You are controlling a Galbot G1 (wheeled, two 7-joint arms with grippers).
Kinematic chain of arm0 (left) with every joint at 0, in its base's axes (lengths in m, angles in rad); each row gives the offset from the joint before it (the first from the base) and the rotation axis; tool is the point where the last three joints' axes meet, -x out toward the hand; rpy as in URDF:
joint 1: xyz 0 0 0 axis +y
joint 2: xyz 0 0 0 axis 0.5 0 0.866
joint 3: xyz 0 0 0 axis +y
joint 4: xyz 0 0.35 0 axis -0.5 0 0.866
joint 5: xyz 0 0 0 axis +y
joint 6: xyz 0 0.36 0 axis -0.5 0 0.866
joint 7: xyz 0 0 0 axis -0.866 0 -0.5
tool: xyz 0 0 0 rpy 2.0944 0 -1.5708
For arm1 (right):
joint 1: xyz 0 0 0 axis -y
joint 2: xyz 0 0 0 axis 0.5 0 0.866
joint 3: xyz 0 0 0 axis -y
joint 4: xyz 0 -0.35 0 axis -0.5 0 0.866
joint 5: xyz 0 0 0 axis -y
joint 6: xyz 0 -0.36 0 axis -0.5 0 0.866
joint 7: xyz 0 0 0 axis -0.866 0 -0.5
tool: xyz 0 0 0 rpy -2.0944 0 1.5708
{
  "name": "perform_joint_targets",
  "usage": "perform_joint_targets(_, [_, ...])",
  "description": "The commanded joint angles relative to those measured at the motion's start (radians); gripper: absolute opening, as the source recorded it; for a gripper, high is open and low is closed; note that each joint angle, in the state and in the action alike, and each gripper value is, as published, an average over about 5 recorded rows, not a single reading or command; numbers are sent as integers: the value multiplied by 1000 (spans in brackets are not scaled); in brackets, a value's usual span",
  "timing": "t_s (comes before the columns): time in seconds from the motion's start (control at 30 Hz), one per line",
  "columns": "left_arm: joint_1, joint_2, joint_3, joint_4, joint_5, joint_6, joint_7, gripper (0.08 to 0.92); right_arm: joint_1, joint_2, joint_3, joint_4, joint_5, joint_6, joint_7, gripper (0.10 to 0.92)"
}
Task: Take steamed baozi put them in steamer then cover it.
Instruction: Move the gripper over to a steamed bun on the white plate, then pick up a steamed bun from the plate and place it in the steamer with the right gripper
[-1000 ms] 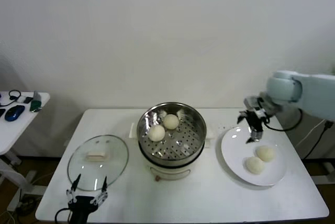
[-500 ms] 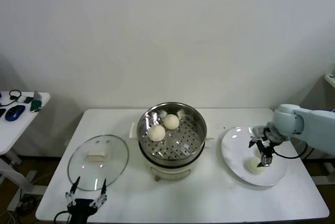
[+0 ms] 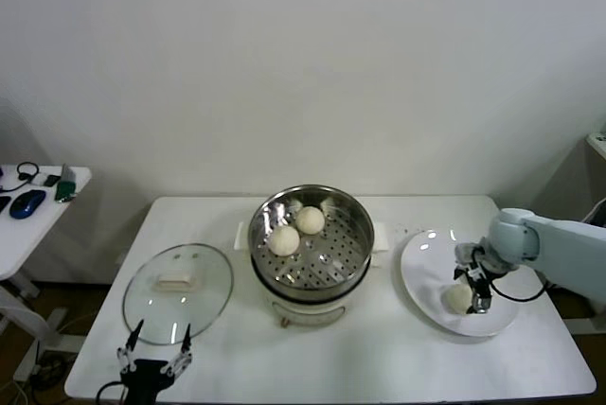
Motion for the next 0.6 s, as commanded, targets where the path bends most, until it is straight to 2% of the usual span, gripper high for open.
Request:
perform_joint_targets(0.03, [-1, 0, 0, 3, 0, 1, 0, 823, -57, 3, 46, -32, -15, -4, 2, 768])
perform_joint_targets(0.23, [0, 0, -1, 3, 1, 1, -1, 823, -5, -4, 27, -11, -3, 10, -19, 654])
perform_joint_targets(0.43, [-2, -5, -2, -1, 2, 2, -1, 823, 264, -5, -140, 43, 61, 73, -63, 645])
perform_joint_targets(0.6, [0, -8, 1, -3, 9, 0, -1, 823, 620, 81, -329, 61, 132, 202, -122, 645])
